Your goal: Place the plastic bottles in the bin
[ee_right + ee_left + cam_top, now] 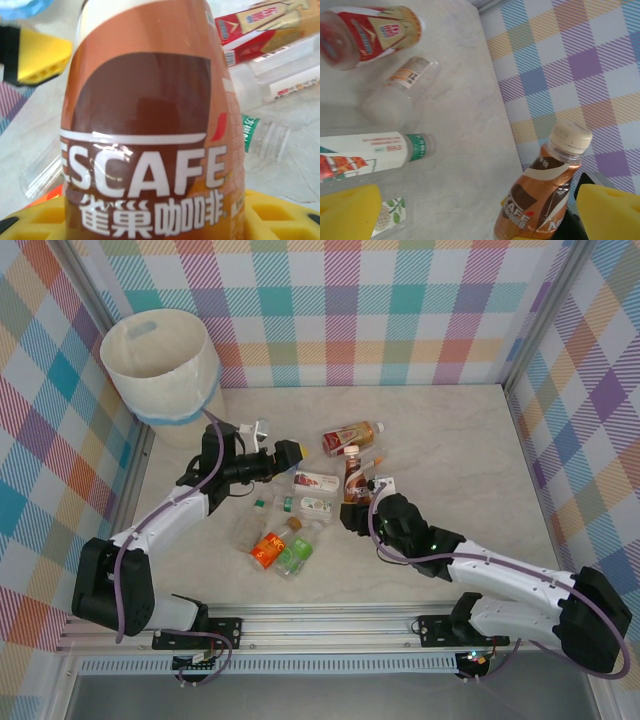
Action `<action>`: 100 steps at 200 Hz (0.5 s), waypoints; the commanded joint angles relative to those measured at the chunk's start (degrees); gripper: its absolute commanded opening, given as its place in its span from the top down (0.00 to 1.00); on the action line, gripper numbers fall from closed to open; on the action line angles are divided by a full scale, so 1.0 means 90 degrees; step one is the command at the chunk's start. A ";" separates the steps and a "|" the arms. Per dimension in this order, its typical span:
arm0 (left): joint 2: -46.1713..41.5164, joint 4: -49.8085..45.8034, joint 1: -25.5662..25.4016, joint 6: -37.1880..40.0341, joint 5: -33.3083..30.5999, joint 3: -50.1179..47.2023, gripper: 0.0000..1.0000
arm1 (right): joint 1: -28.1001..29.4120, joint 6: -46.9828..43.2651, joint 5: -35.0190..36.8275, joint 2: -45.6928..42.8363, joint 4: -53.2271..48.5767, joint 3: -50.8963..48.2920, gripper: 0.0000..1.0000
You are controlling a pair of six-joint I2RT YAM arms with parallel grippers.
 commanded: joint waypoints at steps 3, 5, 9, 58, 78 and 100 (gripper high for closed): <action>-0.0033 0.0457 -0.0289 0.0033 0.0370 0.0238 0.00 | 0.0039 -0.0875 -0.0724 0.0087 -0.0139 0.0360 0.48; -0.0032 0.0454 -0.0300 0.0032 0.0348 0.0250 0.00 | 0.0033 -0.0891 -0.0764 0.0105 -0.0132 0.0382 0.48; -0.0023 0.0439 -0.0323 0.0030 0.0321 0.0277 0.00 | 0.0035 -0.0927 -0.0867 0.0151 -0.0128 0.0415 0.48; 0.0212 0.0338 -0.0529 -0.0079 0.0125 0.0496 0.00 | 0.0040 -0.1123 -0.1998 0.1029 -0.0091 0.1138 0.48; 0.0211 0.0296 -0.0571 -0.0111 -0.0115 0.0493 0.00 | 0.0037 -0.1154 -0.2278 0.1292 -0.0090 0.1358 0.48; 0.0102 0.0313 -0.0581 -0.0175 -0.0477 0.0387 0.03 | 0.0035 -0.1131 -0.2365 0.1424 -0.0075 0.1483 0.48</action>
